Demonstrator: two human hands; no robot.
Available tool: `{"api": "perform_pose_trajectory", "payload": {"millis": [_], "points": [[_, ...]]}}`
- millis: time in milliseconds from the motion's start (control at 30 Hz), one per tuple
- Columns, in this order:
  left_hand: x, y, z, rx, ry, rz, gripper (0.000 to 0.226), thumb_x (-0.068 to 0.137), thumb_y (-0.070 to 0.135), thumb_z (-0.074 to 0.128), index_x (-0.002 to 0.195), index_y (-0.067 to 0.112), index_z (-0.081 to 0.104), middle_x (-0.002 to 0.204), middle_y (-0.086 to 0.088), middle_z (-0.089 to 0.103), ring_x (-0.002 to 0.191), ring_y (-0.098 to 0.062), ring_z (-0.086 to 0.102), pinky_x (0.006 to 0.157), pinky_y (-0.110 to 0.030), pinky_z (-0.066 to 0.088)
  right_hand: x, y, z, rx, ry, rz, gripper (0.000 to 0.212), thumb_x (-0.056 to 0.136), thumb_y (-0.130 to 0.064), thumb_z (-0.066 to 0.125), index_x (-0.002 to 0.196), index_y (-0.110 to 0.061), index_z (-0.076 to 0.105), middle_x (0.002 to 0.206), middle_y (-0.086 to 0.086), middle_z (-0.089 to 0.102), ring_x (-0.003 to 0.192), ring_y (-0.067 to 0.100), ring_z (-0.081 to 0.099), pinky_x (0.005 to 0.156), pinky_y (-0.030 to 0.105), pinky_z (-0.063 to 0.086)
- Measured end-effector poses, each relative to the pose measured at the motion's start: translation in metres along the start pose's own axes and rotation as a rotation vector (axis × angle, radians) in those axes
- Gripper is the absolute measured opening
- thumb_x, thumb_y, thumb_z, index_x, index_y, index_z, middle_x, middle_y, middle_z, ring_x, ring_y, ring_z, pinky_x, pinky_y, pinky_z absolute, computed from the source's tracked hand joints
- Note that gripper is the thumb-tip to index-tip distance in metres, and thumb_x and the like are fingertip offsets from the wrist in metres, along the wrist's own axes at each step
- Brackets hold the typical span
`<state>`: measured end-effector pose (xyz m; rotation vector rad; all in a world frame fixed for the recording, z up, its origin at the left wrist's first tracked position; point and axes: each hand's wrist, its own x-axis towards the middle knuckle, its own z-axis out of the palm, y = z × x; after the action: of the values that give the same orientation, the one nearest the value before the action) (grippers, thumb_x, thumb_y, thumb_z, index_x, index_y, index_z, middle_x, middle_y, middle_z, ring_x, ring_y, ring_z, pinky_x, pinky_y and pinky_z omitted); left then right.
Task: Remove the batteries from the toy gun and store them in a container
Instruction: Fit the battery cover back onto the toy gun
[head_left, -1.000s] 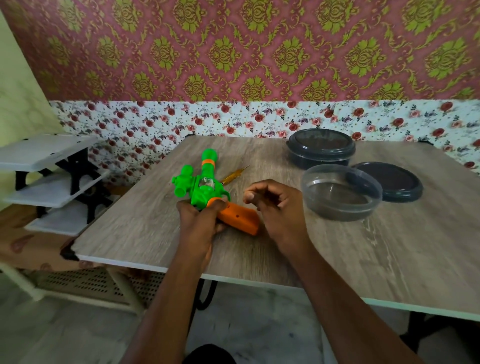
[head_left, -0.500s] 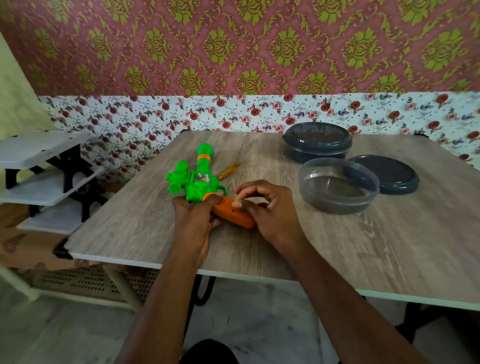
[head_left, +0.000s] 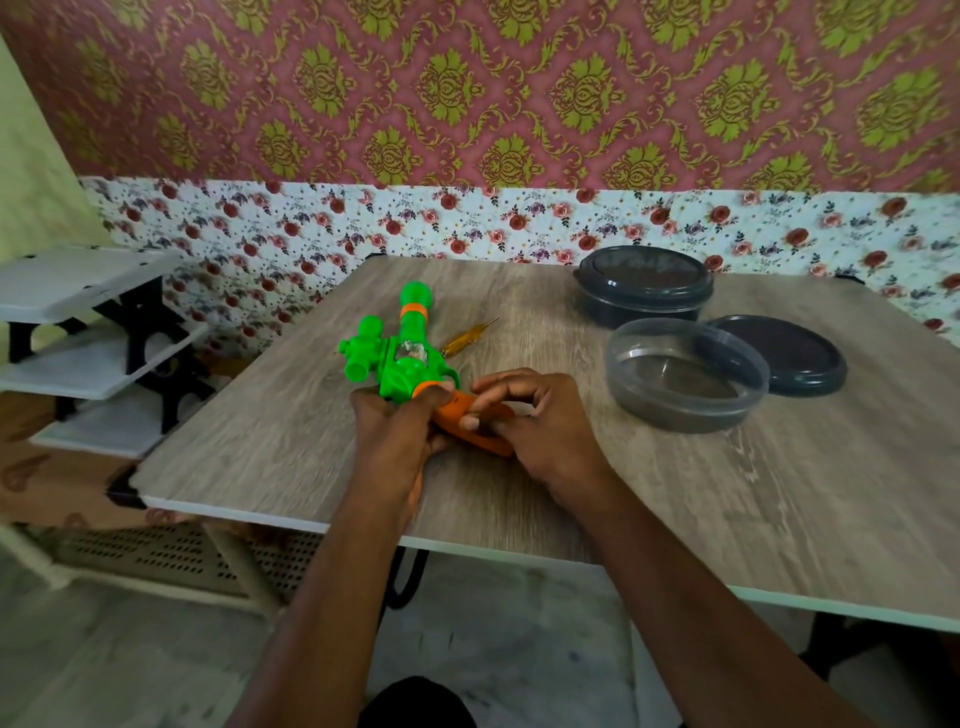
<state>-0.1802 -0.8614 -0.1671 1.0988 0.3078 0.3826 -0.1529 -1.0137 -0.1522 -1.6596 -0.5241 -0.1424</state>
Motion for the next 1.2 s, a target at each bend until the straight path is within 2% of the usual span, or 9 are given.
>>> {"api": "perform_pose_trajectory", "payload": {"millis": [100, 300, 433, 600, 667, 833, 933, 1033, 1200], "points": [[-0.001, 0.000, 0.000, 0.005, 0.000, 0.005, 0.052, 0.089, -0.001, 0.077, 0.131, 0.001, 0.045, 0.112, -0.024, 0.075, 0.086, -0.031, 0.076, 0.077, -0.059, 0.065, 0.002, -0.001, 0.001, 0.035, -0.017, 0.050, 0.018, 0.072, 0.000, 0.087, 0.069, -0.016, 0.079, 0.097, 0.000, 0.076, 0.095, 0.007, 0.071, 0.088, 0.023, 0.055], [0.001, -0.001, 0.000, 0.025, 0.021, -0.001, 0.057, 0.089, 0.000, 0.077, 0.136, -0.001, 0.044, 0.117, -0.026, 0.073, 0.100, -0.039, 0.077, 0.078, -0.059, 0.065, 0.004, -0.004, 0.003, 0.048, -0.023, 0.118, 0.013, 0.077, -0.001, 0.084, 0.071, -0.011, 0.078, 0.092, -0.004, 0.077, 0.090, 0.003, 0.071, 0.084, 0.025, 0.057], [0.001, -0.001, 0.000, 0.011, 0.009, 0.000, 0.057, 0.089, -0.001, 0.077, 0.136, 0.000, 0.043, 0.116, -0.025, 0.074, 0.089, -0.033, 0.078, 0.077, -0.058, 0.065, 0.003, -0.006, 0.002, 0.091, -0.040, 0.160, 0.016, 0.075, -0.001, 0.086, 0.069, -0.014, 0.078, 0.094, -0.002, 0.077, 0.089, 0.005, 0.072, 0.084, 0.028, 0.058], [0.001, 0.001, 0.000, 0.005, 0.013, 0.004, 0.079, 0.071, 0.012, 0.085, 0.138, -0.006, 0.047, 0.119, -0.030, 0.072, 0.096, -0.043, 0.075, 0.076, -0.059, 0.064, 0.003, -0.008, 0.000, 0.152, -0.055, 0.226, 0.019, 0.077, 0.002, 0.083, 0.067, -0.014, 0.076, 0.097, 0.000, 0.077, 0.091, 0.011, 0.072, 0.087, 0.036, 0.060], [0.001, 0.001, 0.000, 0.001, 0.019, 0.005, 0.078, 0.070, 0.011, 0.085, 0.137, -0.005, 0.047, 0.118, -0.029, 0.072, 0.097, -0.044, 0.076, 0.076, -0.062, 0.063, 0.002, -0.009, 0.000, 0.151, -0.060, 0.237, 0.019, 0.076, 0.001, 0.084, 0.067, -0.014, 0.077, 0.097, -0.001, 0.077, 0.092, 0.011, 0.072, 0.086, 0.036, 0.060], [0.002, -0.001, -0.001, -0.018, -0.009, 0.002, 0.068, 0.080, 0.003, 0.082, 0.137, -0.004, 0.045, 0.117, -0.031, 0.072, 0.073, -0.033, 0.074, 0.074, -0.058, 0.064, 0.004, -0.007, -0.002, 0.144, -0.073, 0.293, 0.011, 0.073, 0.003, 0.086, 0.074, -0.005, 0.079, 0.100, 0.000, 0.078, 0.086, 0.004, 0.072, 0.074, 0.029, 0.059], [0.002, 0.000, -0.001, -0.010, -0.012, 0.015, 0.074, 0.076, 0.007, 0.082, 0.138, -0.006, 0.046, 0.118, -0.032, 0.071, 0.074, -0.032, 0.074, 0.071, -0.054, 0.064, 0.006, -0.008, -0.001, 0.168, -0.061, 0.320, 0.013, 0.071, 0.008, 0.085, 0.074, -0.002, 0.078, 0.095, 0.001, 0.077, 0.083, 0.005, 0.072, 0.073, 0.022, 0.058], [0.002, 0.000, 0.000, -0.001, -0.006, 0.016, 0.075, 0.075, 0.008, 0.082, 0.138, -0.008, 0.046, 0.118, -0.031, 0.071, 0.079, -0.033, 0.075, 0.069, -0.050, 0.064, 0.009, -0.008, 0.002, 0.180, -0.059, 0.352, 0.018, 0.069, 0.011, 0.084, 0.070, -0.005, 0.077, 0.093, 0.001, 0.077, 0.086, 0.008, 0.072, 0.077, 0.024, 0.059], [0.004, -0.004, -0.003, 0.002, 0.012, -0.013, 0.058, 0.089, -0.001, 0.076, 0.136, 0.001, 0.042, 0.118, -0.027, 0.073, 0.085, -0.035, 0.077, 0.074, -0.055, 0.065, 0.014, -0.011, 0.000, 0.181, -0.069, 0.435, 0.016, 0.068, 0.013, 0.084, 0.078, 0.004, 0.076, 0.104, 0.008, 0.078, 0.088, 0.012, 0.071, 0.073, 0.022, 0.059]]}}
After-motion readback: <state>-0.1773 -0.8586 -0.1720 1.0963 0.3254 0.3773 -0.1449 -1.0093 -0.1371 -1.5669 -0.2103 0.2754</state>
